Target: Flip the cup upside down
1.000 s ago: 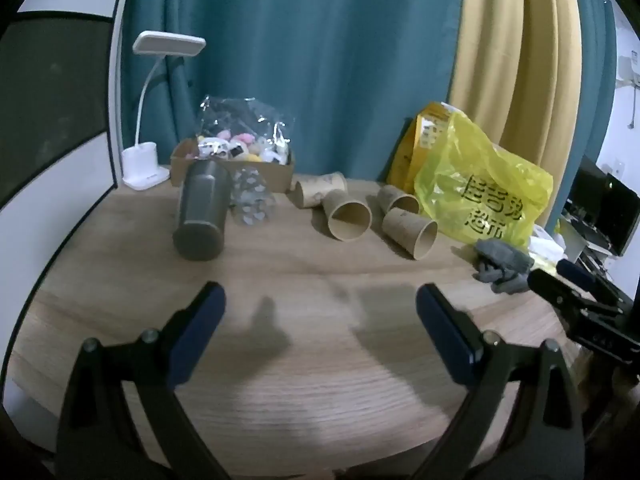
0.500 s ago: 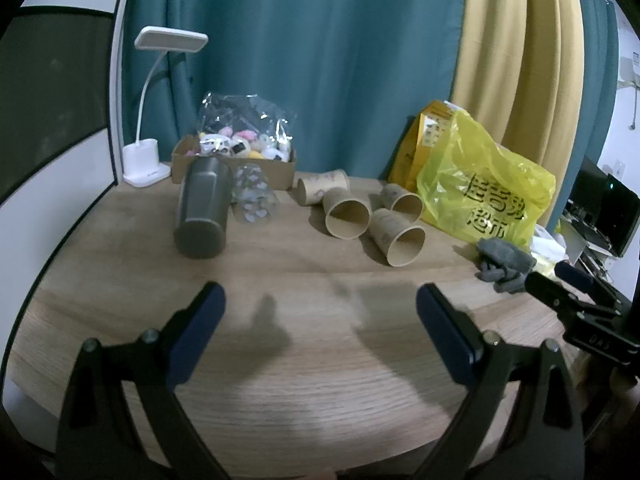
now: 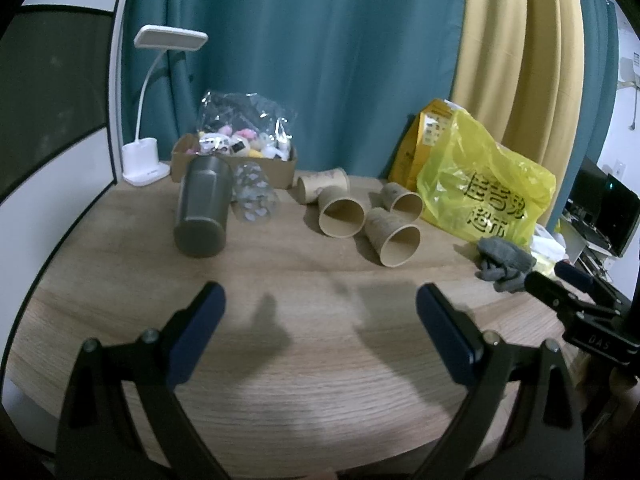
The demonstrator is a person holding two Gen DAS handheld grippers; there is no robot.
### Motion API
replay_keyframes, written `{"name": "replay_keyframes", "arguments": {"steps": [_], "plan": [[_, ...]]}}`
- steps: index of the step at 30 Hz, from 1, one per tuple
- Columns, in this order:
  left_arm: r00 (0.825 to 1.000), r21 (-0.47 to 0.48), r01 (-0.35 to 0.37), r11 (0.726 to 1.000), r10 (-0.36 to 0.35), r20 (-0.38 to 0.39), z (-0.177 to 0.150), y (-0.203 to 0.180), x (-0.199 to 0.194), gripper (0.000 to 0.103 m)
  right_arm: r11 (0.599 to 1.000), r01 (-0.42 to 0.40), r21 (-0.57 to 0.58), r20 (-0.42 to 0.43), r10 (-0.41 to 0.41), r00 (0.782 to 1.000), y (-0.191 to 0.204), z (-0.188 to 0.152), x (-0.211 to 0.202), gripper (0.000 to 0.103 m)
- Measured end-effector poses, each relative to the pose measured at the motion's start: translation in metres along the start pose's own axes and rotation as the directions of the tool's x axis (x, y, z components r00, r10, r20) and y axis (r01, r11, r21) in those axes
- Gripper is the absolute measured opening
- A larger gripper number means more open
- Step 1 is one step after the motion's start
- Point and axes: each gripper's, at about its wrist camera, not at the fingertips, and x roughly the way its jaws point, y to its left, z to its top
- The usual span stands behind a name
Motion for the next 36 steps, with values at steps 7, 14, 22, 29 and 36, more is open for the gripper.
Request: {"name": "replay_keyframes", "arguments": {"steps": [7,14,22,29,36], "plan": [[1.000,0.000,-0.002,1.000,0.002,0.007,-0.0022,0.0013,0.0000,0.097,1.000,0.000,0.001,-0.001,0.000,1.000,-0.0002,0.0007,0.0000,0.093],[1.000,0.000,-0.001,1.000,0.001,0.006,-0.0014,0.0012,-0.0005,0.097,1.000,0.002,0.001,-0.003,-0.002,1.000,-0.0003,0.0012,-0.0001,0.093],[1.000,0.002,-0.001,1.000,0.001,0.006,-0.0005,0.0001,-0.0012,0.097,1.000,0.001,0.001,-0.003,-0.001,1.000,-0.0004,0.0016,-0.0001,0.093],[1.000,0.002,-0.001,1.000,0.001,0.008,0.0003,-0.0008,-0.0015,0.097,1.000,0.001,0.000,-0.003,-0.001,1.000,-0.0008,0.0019,0.0002,0.093],[1.000,0.002,-0.001,1.000,0.001,0.008,0.0007,-0.0005,-0.0016,0.097,1.000,0.001,0.000,-0.003,-0.001,1.000,-0.0007,0.0021,0.0002,0.093]]}}
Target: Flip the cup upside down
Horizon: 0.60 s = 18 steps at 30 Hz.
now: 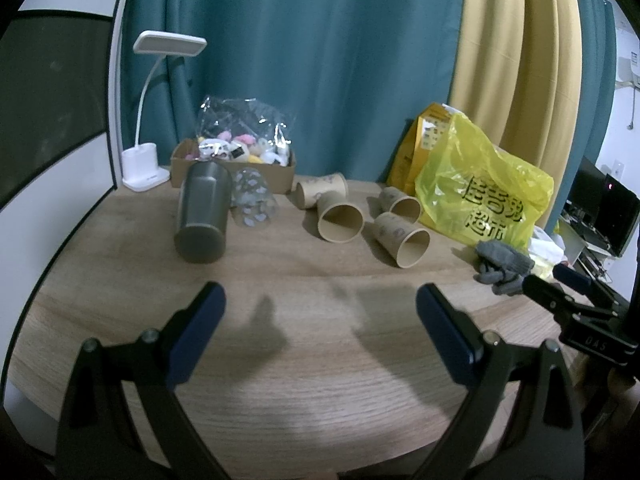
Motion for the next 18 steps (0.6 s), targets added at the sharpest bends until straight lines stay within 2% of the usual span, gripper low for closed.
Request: {"name": "replay_keyframes", "arguments": {"steps": [18], "plan": [[1.000,0.000,-0.002,1.000,0.002,0.007,0.0053,-0.0009,-0.0018,0.097,1.000,0.002,-0.002,0.000,-0.002,1.000,0.0016,0.0001,0.0003,0.093]]}}
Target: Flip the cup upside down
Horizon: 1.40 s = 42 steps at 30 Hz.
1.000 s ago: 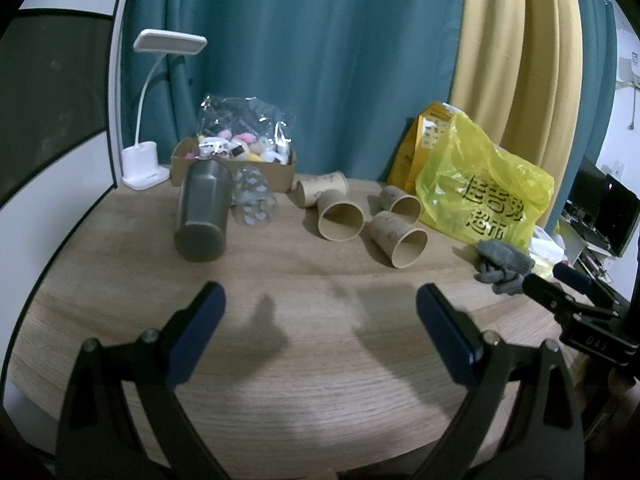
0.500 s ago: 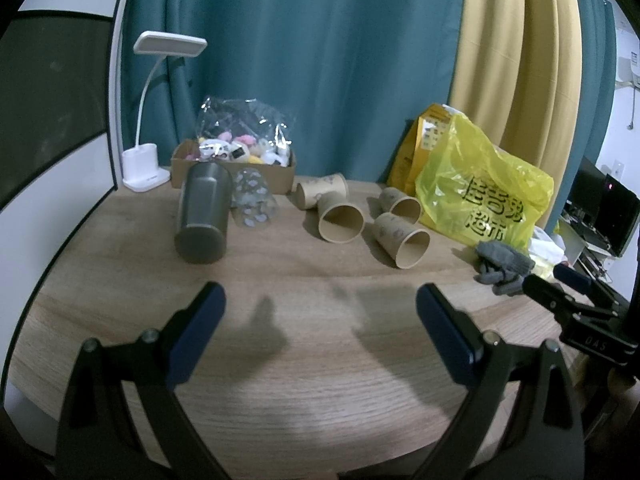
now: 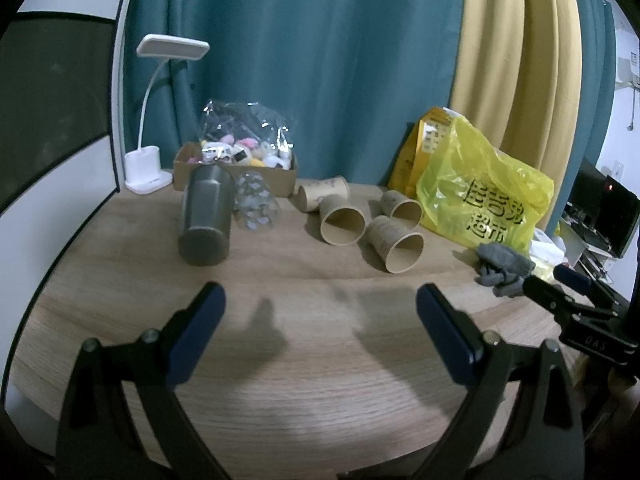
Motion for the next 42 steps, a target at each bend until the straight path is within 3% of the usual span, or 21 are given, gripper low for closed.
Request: {"name": "replay_keyframes", "arguments": {"steps": [18,26,32,42], "plan": [[1.000,0.001,0.001,1.000,-0.001,-0.002,0.000,0.001,0.000,0.097,1.000,0.001,0.001,-0.001,-0.001,1.000,0.002,0.001,0.000,0.093],[0.999,0.012,0.013,1.000,-0.012,-0.039,0.005,0.001,0.008,0.097,1.000,-0.004,0.014,-0.011,0.004,1.000,-0.007,-0.001,0.005,0.093],[0.992,0.034,0.044,0.998,-0.039,-0.119,0.017,-0.009,0.038,0.097,0.999,0.002,0.040,-0.038,0.000,0.999,-0.020,0.000,0.022,0.093],[0.961,0.008,0.098,0.995,-0.093,-0.261,0.065,-0.030,0.125,0.097,0.995,0.019,0.098,-0.091,-0.010,0.996,-0.058,0.007,0.072,0.093]]}}
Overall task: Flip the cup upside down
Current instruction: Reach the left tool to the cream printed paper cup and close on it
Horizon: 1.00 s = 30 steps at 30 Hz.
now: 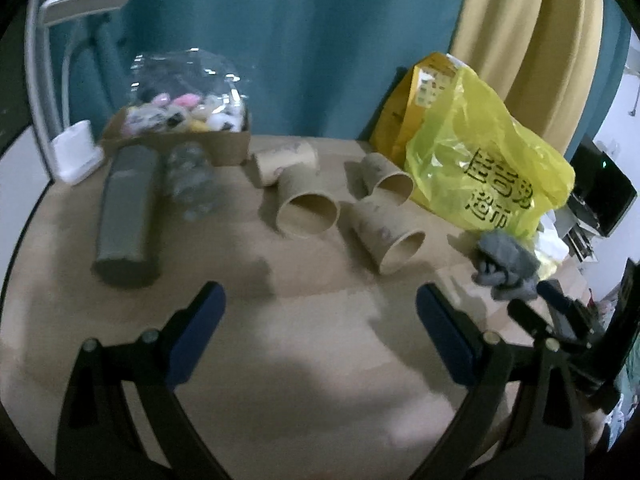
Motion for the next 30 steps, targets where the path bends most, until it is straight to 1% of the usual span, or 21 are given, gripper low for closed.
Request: {"name": "replay_keyframes", "arguments": {"steps": [3,4,8,11,15,18,23,26,29,30], "plan": [[0.997,-0.016,0.046,0.999,-0.047,-0.062,0.029,-0.008,0.033,0.097,1.000,-0.003,0.018,-0.009,0.003,1.000,-0.013,0.009,0.019,0.093],[0.996,-0.018,0.052,0.999,-0.053,-0.075,0.038,-0.012,0.043,0.097,1.000,-0.004,0.023,-0.011,0.004,1.000,-0.018,0.012,0.025,0.093],[0.992,0.031,0.053,0.998,-0.049,-0.119,0.073,-0.032,0.082,0.097,0.999,0.005,0.036,-0.011,-0.005,1.000,-0.037,0.027,0.049,0.093],[0.983,0.036,0.073,0.997,-0.066,-0.172,0.097,-0.044,0.113,0.097,0.999,0.014,0.048,-0.008,-0.013,1.000,-0.051,0.041,0.067,0.093],[0.974,0.072,0.079,0.994,-0.061,-0.217,0.127,-0.063,0.155,0.097,0.998,0.025,0.058,0.024,-0.026,0.999,-0.069,0.064,0.088,0.093],[0.965,0.082,0.092,0.992,-0.068,-0.253,0.142,-0.074,0.184,0.097,0.997,0.033,0.077,0.034,-0.035,0.999,-0.080,0.079,0.107,0.093],[0.955,0.121,0.090,0.989,-0.051,-0.292,0.161,-0.089,0.231,0.097,0.991,0.044,0.124,0.009,-0.045,0.999,-0.094,0.096,0.140,0.093],[0.947,0.130,0.087,0.988,-0.042,-0.318,0.168,-0.093,0.257,0.096,0.988,0.046,0.148,0.000,-0.047,0.999,-0.100,0.099,0.154,0.093],[0.936,0.147,0.090,0.985,-0.034,-0.350,0.169,-0.099,0.279,0.096,0.985,0.038,0.168,-0.001,-0.039,0.999,-0.105,0.098,0.161,0.093],[0.935,0.160,0.085,0.983,-0.024,-0.353,0.168,-0.101,0.283,0.096,0.986,0.038,0.164,0.007,-0.040,0.999,-0.106,0.098,0.161,0.093]]}}
